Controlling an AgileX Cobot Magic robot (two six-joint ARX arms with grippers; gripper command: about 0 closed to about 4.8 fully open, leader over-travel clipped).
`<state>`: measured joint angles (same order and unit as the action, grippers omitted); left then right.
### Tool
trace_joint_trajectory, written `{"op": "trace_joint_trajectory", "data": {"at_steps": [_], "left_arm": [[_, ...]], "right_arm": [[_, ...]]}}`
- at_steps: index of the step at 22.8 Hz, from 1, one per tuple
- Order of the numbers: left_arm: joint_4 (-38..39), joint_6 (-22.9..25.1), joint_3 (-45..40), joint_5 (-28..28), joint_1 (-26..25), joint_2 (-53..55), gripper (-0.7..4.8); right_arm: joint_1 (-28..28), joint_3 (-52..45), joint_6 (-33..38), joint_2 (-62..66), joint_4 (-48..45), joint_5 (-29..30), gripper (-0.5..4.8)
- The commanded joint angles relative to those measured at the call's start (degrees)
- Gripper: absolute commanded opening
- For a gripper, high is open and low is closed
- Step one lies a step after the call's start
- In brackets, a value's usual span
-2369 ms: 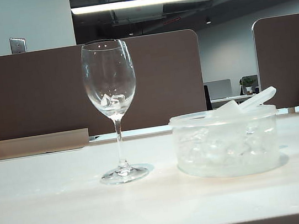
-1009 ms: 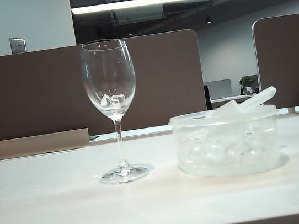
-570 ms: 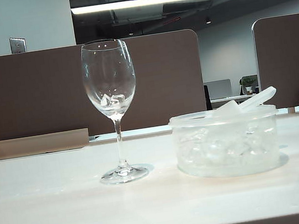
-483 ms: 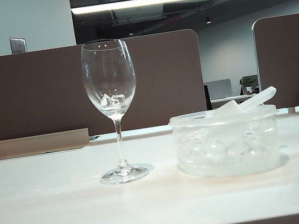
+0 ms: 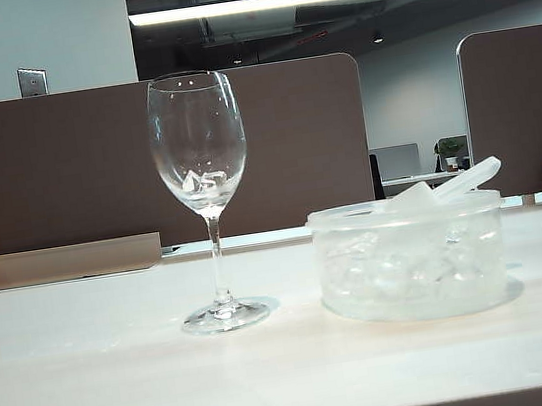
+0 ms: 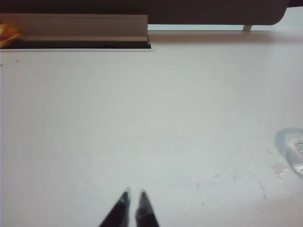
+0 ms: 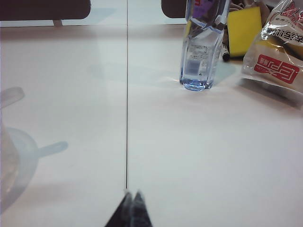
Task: Pick up an ice shovel filled with ice cubes and pour the ice from the shovel into the glass.
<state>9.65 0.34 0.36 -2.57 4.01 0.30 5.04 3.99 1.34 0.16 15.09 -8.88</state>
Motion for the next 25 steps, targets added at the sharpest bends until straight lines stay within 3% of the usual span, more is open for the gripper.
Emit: {"op": "trace_joint_trajectory", "data": {"at_steps": [1,5,9,25], "left_arm": [[-0.52,-0.15,0.07,-0.17,-0.02,0.04,0.29],[-0.52,-0.15,0.07,-0.17,-0.02,0.02,0.29],[-0.52,-0.15,0.07,-0.17,-0.02,0.04,0.29],[-0.52,-0.15,0.07,-0.20,-0.02,0.02,0.29]], "right_arm": [[0.15,-1.40,-1.62,-0.02,-2.05,0.26,-0.01],[0.15,-2.51,-2.62,-0.02,-2.29,1.25,-0.01],[0.15,-2.75,-8.68,-0.02,-2.38,6.08,-0.01],[0.13,-2.80,-6.51,-0.04,-2.54,6.08,-0.01]]}}
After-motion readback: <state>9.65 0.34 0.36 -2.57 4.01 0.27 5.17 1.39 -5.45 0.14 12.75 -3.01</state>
